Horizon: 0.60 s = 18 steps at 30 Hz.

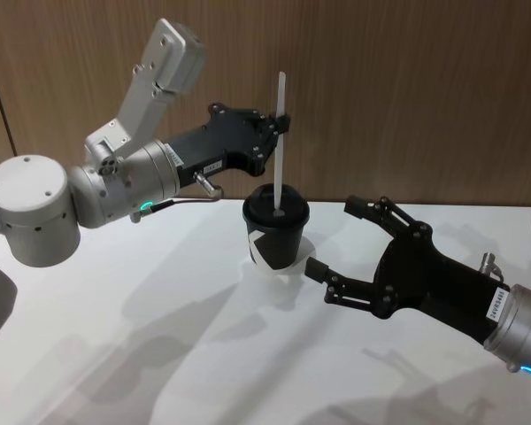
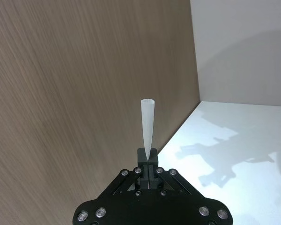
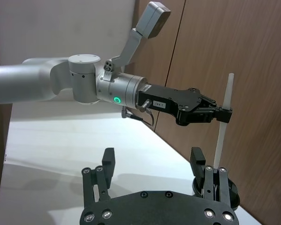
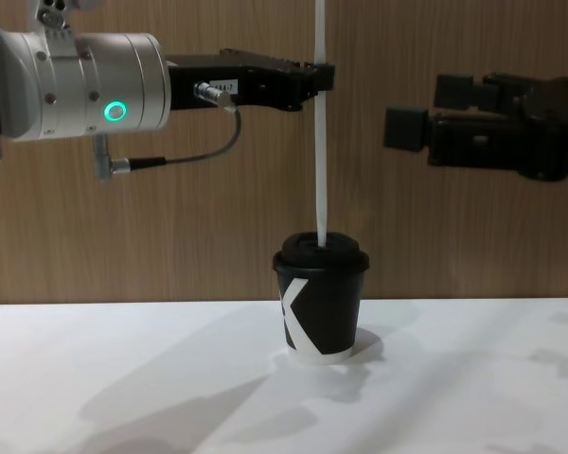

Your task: Pick up the straw with one hand, pass it to the other hand, and insert it into the cup.

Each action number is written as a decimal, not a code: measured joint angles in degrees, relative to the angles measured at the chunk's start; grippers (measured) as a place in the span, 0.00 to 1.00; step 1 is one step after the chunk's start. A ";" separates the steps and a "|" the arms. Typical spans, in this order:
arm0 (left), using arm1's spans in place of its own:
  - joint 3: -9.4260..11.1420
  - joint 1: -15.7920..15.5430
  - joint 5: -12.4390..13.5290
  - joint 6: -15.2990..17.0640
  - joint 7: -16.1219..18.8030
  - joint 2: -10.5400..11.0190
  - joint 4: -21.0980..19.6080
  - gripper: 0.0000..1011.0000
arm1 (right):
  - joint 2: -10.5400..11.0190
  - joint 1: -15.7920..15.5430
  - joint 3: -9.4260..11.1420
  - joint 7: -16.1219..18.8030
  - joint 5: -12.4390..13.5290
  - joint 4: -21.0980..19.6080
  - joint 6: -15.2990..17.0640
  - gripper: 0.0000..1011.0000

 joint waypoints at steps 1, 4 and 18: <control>-0.05 0.01 -0.01 0.08 -0.07 -0.11 0.14 0.01 | 0.00 0.00 0.00 0.00 0.00 0.00 0.00 0.99; -0.15 0.02 -0.03 0.22 -0.18 -0.32 0.43 0.01 | 0.00 0.00 0.00 0.00 0.00 0.00 0.00 0.99; -0.37 -0.04 0.01 0.73 -0.46 -1.13 1.55 0.01 | 0.00 0.00 0.00 0.00 0.00 0.00 0.00 0.99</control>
